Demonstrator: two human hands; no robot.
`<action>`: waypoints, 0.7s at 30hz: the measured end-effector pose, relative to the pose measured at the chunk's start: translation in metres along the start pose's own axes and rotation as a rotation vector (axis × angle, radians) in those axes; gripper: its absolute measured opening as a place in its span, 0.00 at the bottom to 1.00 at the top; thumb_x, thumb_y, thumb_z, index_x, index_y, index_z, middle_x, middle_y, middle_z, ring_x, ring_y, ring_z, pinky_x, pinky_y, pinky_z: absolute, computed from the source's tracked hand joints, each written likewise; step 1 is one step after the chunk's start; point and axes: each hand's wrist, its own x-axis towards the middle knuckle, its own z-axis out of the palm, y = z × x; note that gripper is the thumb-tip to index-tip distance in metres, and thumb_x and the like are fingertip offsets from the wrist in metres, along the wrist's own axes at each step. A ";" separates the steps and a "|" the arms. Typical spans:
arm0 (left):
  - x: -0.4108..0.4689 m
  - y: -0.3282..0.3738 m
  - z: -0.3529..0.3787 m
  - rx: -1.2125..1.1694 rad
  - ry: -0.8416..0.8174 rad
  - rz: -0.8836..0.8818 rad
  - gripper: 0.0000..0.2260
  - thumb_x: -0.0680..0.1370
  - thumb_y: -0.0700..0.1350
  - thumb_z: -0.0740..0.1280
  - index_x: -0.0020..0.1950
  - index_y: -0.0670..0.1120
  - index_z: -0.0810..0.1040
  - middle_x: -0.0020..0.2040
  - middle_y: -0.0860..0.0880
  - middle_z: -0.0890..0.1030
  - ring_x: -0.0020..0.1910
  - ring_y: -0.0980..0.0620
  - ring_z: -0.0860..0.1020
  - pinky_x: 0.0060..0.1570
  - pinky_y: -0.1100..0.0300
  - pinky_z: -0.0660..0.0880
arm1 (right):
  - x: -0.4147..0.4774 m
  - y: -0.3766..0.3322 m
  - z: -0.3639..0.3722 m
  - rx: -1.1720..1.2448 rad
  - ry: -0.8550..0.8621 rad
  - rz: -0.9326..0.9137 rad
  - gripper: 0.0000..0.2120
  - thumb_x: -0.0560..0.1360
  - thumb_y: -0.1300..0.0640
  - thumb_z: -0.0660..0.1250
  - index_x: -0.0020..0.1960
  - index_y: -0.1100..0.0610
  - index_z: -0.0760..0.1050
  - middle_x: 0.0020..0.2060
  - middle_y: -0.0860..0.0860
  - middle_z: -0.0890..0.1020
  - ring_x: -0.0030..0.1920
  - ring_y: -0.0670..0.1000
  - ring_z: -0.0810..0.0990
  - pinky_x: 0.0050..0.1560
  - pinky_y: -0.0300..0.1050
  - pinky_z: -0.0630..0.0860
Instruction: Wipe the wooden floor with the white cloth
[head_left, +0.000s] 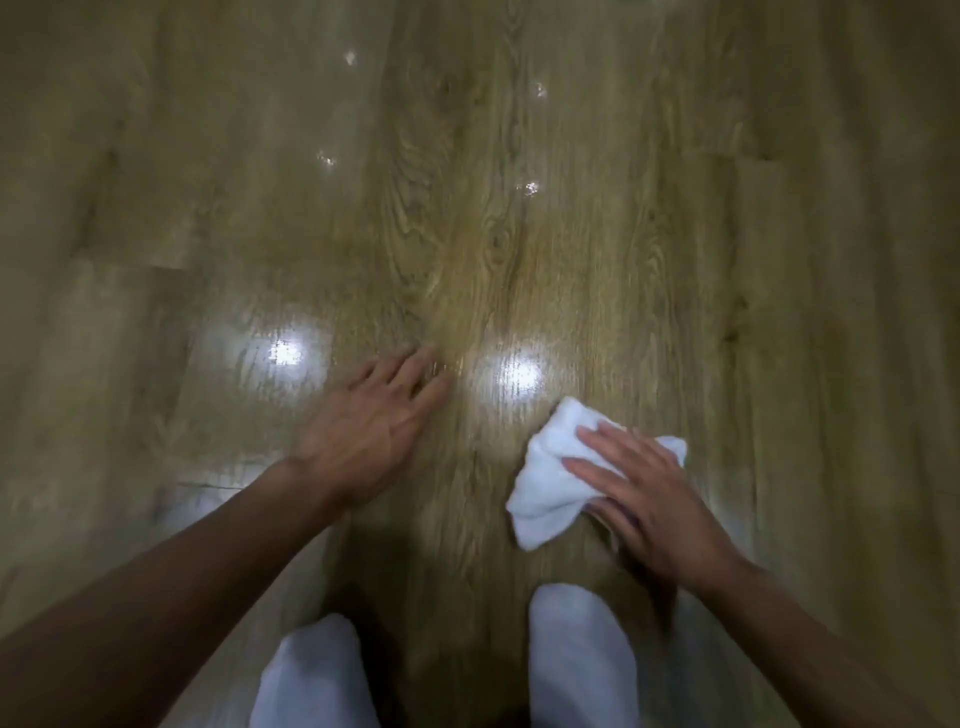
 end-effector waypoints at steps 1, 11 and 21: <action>0.002 0.006 0.003 -0.009 -0.007 0.044 0.25 0.78 0.48 0.61 0.75 0.50 0.58 0.76 0.44 0.59 0.75 0.44 0.59 0.71 0.51 0.58 | -0.004 0.014 -0.009 0.017 0.029 0.069 0.21 0.80 0.49 0.58 0.72 0.49 0.66 0.73 0.52 0.66 0.74 0.52 0.62 0.71 0.57 0.62; 0.045 0.064 -0.006 0.033 -0.002 0.202 0.20 0.78 0.42 0.56 0.71 0.46 0.64 0.76 0.40 0.58 0.76 0.40 0.56 0.75 0.46 0.48 | -0.028 -0.003 -0.003 0.078 0.142 0.284 0.19 0.80 0.54 0.58 0.69 0.54 0.70 0.71 0.56 0.69 0.72 0.56 0.66 0.70 0.59 0.63; 0.072 0.085 -0.001 0.073 -0.063 0.241 0.24 0.76 0.41 0.67 0.72 0.48 0.66 0.73 0.40 0.67 0.72 0.40 0.65 0.72 0.47 0.60 | -0.012 0.043 -0.020 0.074 0.302 0.608 0.18 0.80 0.57 0.60 0.70 0.56 0.69 0.71 0.58 0.68 0.73 0.57 0.64 0.73 0.56 0.57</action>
